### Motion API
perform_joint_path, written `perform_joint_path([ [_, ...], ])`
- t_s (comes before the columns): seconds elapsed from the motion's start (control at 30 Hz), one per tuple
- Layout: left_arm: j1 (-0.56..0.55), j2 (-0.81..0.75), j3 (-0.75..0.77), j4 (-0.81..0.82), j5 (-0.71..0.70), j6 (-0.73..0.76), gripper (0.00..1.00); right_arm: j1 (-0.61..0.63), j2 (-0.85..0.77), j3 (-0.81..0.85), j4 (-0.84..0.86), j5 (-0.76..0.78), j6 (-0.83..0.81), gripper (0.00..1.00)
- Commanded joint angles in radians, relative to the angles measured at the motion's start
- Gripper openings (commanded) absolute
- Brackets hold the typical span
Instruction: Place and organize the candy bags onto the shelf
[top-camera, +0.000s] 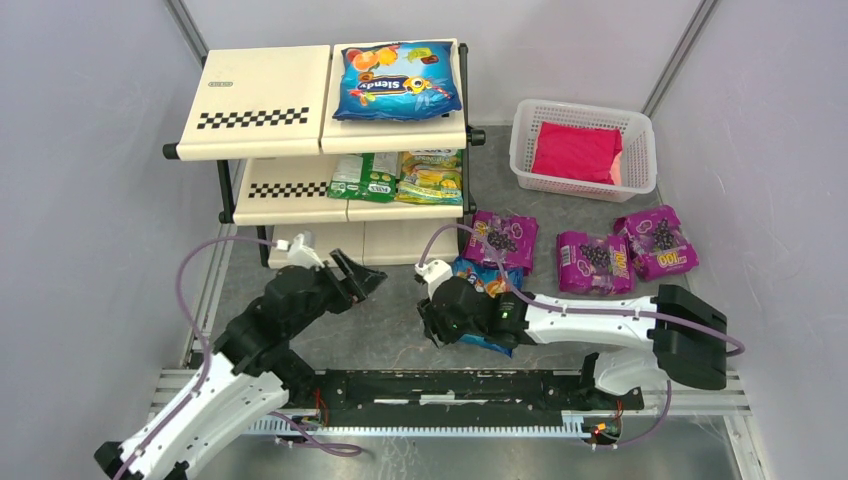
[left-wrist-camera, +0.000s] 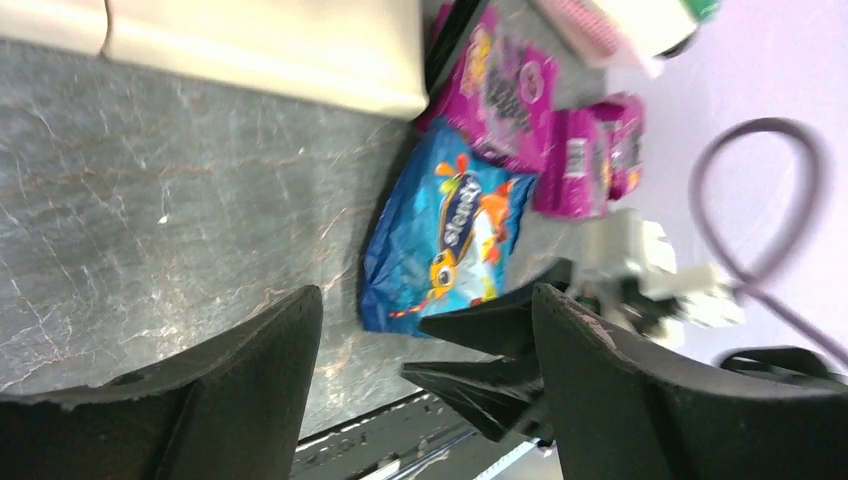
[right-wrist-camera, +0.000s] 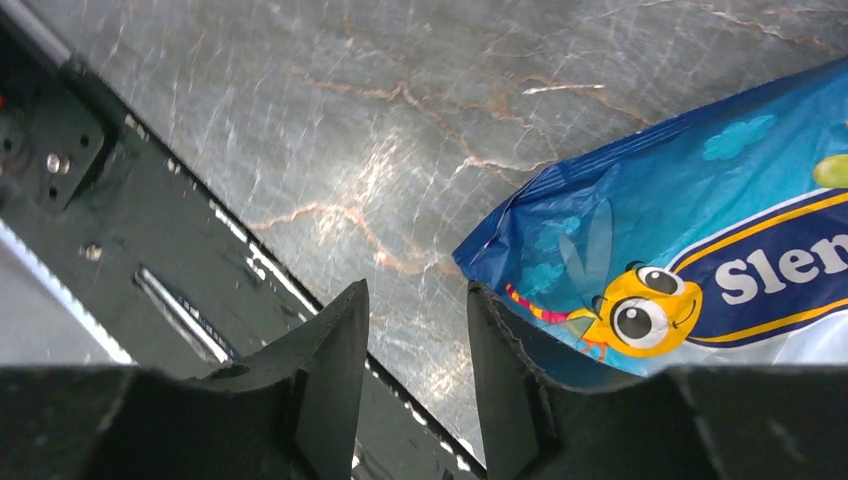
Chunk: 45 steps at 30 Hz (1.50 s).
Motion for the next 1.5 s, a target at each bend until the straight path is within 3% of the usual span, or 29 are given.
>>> perform_joint_path([
  [0.0,0.003,-0.082,0.140,-0.155,-0.142,0.031,0.84,-0.004,0.049,0.020,0.065,0.116,0.153,0.47],
  [0.13,0.003,-0.095,0.214,-0.245,-0.213,0.060,0.85,-0.004,0.100,0.046,-0.019,0.185,0.231,0.47],
  [0.3,0.004,-0.116,0.237,-0.266,-0.241,0.072,0.88,-0.007,0.141,0.045,-0.007,0.213,0.240,0.46],
  [0.43,0.003,-0.114,0.236,-0.267,-0.243,0.081,0.89,-0.009,0.184,0.051,0.017,0.234,0.232,0.36],
  [0.53,0.003,-0.107,0.240,-0.274,-0.239,0.084,0.89,-0.008,0.215,0.046,0.044,0.216,0.227,0.33],
  [0.67,0.003,-0.105,0.238,-0.274,-0.236,0.088,0.89,-0.008,0.252,0.055,0.072,0.187,0.218,0.33],
  [0.87,0.003,-0.108,0.231,-0.279,-0.229,0.074,0.90,-0.005,0.267,0.059,0.082,0.202,0.199,0.41],
  [1.07,0.003,-0.096,0.213,-0.277,-0.212,0.060,0.92,0.013,0.283,0.062,0.049,0.301,0.158,0.14],
  [1.1,0.003,-0.090,0.209,-0.270,-0.197,0.062,0.95,0.024,0.273,0.067,0.048,0.333,0.133,0.02],
  [1.13,0.003,-0.080,0.200,-0.256,-0.176,0.068,0.98,0.037,0.264,0.064,0.069,0.358,0.081,0.00],
  [1.3,0.004,0.045,0.151,-0.145,0.013,0.065,1.00,0.101,0.114,-0.056,0.290,0.385,-0.166,0.00],
  [1.47,0.003,0.125,0.025,0.030,0.188,-0.039,1.00,0.100,-0.122,-0.287,0.543,0.178,-0.222,0.00],
])
